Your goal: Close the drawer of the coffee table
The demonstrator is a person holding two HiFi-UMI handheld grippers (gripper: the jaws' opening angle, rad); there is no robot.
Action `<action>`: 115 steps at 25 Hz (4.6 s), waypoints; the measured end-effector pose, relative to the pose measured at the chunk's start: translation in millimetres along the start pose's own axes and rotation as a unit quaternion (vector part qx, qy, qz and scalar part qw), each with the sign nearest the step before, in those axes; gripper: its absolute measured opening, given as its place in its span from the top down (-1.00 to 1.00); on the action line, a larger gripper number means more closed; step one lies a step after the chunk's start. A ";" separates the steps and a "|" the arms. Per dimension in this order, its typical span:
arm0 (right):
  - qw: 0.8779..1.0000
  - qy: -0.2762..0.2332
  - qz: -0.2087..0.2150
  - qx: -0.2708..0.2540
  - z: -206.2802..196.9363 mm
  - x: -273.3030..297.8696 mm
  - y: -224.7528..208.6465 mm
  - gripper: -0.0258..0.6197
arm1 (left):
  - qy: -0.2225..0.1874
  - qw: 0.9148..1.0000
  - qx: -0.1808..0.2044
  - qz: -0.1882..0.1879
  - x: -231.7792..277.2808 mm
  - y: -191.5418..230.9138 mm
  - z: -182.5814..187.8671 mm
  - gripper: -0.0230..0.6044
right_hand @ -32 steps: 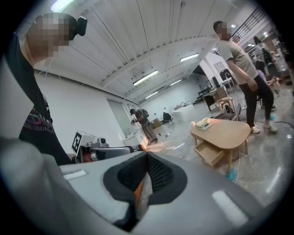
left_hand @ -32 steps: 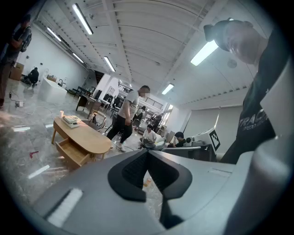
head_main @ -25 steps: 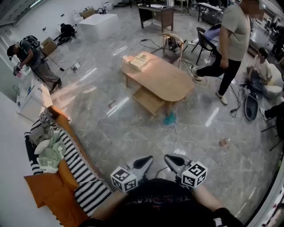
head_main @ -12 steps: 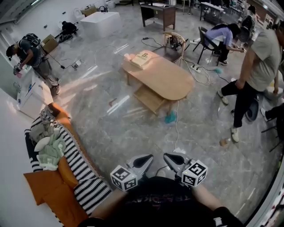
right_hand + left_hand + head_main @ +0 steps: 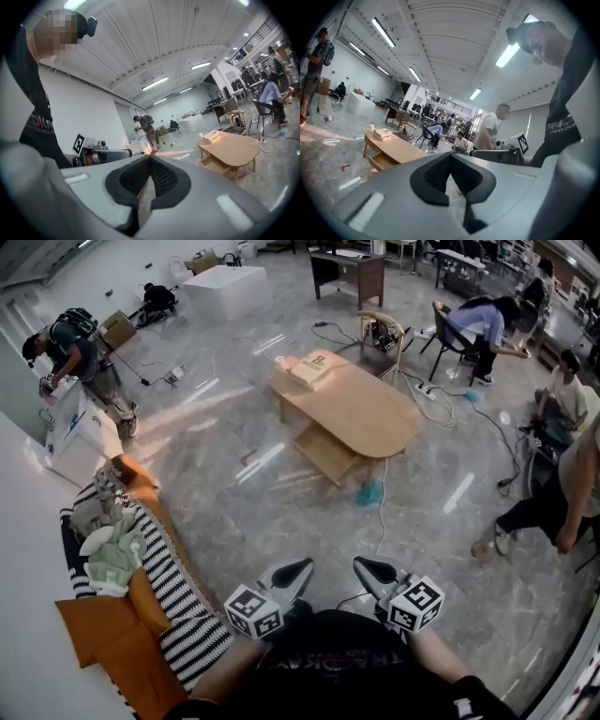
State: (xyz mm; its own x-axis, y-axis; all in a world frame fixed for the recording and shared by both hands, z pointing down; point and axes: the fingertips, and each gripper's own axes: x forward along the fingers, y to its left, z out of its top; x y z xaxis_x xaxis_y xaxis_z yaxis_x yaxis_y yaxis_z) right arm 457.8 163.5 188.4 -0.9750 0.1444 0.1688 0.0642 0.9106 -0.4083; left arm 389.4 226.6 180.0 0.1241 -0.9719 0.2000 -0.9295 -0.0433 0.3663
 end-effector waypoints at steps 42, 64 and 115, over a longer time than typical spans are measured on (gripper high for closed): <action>0.966 -0.063 -0.251 0.013 113.0 312.4 -113.9 0.92 | 0.044 0.994 0.046 -0.093 26.9 425.6 155.9 0.92; 0.946 -0.073 -0.308 0.061 121.3 346.9 -258.9 0.92 | 0.082 0.985 0.107 -0.106 149.5 522.9 171.0 0.92; 0.865 -0.098 -0.487 0.073 16.0 419.2 -287.8 0.92 | 0.160 0.942 0.183 -0.233 226.2 649.5 105.9 0.92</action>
State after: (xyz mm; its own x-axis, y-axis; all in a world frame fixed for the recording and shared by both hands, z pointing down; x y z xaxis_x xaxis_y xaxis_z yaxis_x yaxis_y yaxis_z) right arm 27.2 -44.2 362.3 -0.5700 -0.7447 0.3472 -0.8213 0.5033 -0.2687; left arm -223.0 -45.9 366.9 0.5921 -0.7109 0.3794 -0.7983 -0.5819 0.1554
